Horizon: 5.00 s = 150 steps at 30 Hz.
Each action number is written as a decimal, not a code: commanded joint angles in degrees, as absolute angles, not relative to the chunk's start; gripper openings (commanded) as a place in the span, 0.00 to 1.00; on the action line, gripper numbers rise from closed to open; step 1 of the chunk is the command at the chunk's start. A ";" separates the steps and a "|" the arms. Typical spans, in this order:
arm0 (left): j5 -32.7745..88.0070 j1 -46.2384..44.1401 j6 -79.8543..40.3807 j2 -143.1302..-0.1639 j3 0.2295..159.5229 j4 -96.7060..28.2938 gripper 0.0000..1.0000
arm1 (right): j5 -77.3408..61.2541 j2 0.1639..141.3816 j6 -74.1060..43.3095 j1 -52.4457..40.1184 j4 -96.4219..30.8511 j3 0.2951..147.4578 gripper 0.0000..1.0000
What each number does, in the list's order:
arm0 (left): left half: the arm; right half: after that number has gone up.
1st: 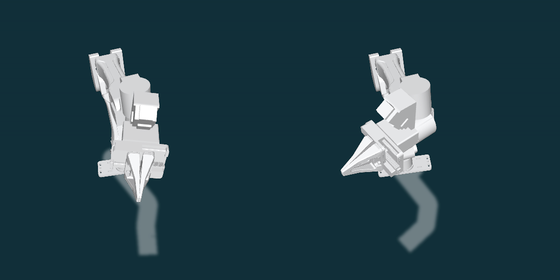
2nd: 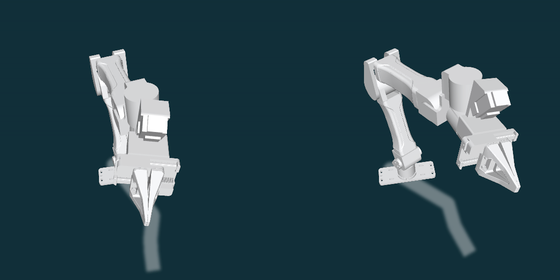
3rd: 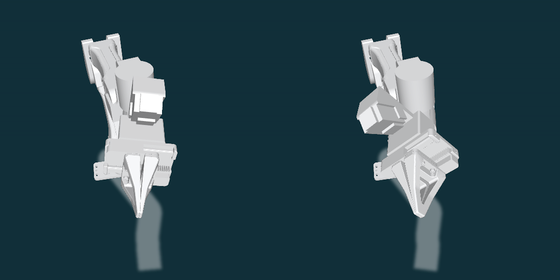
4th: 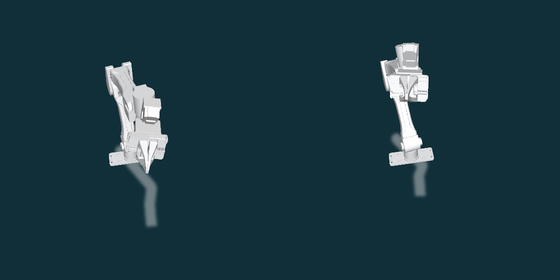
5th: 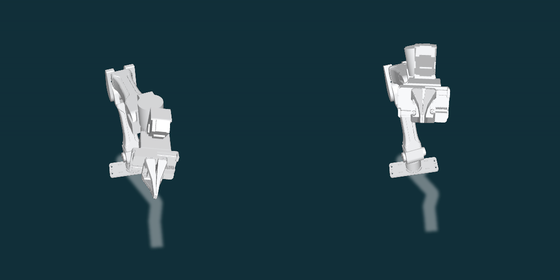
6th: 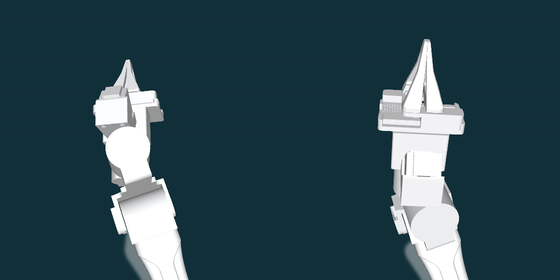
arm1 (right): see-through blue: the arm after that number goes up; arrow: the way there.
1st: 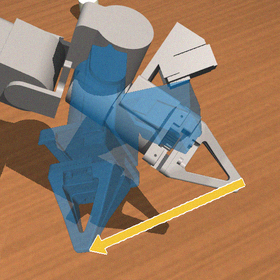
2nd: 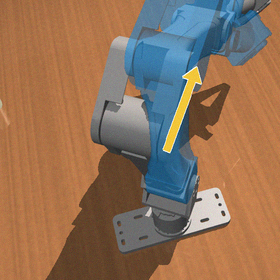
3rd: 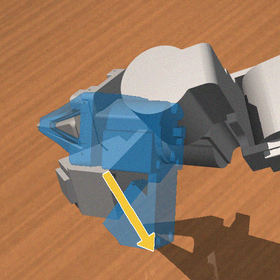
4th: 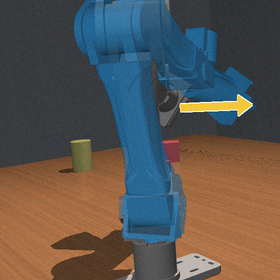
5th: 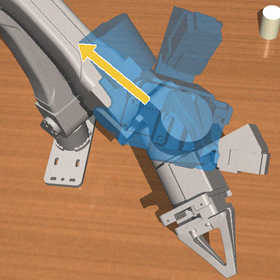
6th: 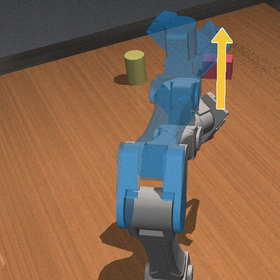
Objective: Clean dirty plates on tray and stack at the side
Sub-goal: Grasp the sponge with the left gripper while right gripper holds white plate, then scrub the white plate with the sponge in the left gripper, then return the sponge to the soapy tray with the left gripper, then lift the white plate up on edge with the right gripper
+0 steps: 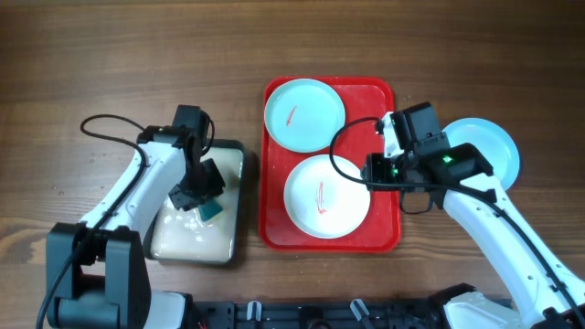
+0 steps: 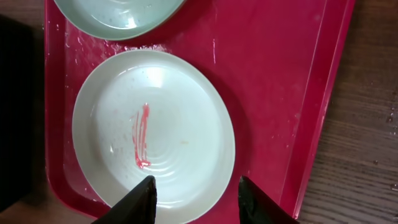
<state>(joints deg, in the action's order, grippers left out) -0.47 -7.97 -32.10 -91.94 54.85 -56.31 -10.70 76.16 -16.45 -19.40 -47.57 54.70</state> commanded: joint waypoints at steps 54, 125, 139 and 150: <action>19.84 -47.48 -39.38 -113.27 68.14 -33.61 0.04 | -14.20 103.53 -19.66 -17.50 -40.73 54.72 0.04; -8.75 -20.34 -39.20 -79.29 52.75 -54.11 0.61 | -11.38 95.24 -17.26 -17.93 -41.54 54.74 0.04; -2.39 -20.34 -39.62 -66.98 61.19 -56.40 1.00 | 19.94 70.06 -22.65 -32.53 -47.59 54.76 0.04; -2.39 -20.34 -39.62 -67.07 61.19 -56.40 1.00 | 19.90 70.04 -22.52 -33.58 -49.43 55.18 0.04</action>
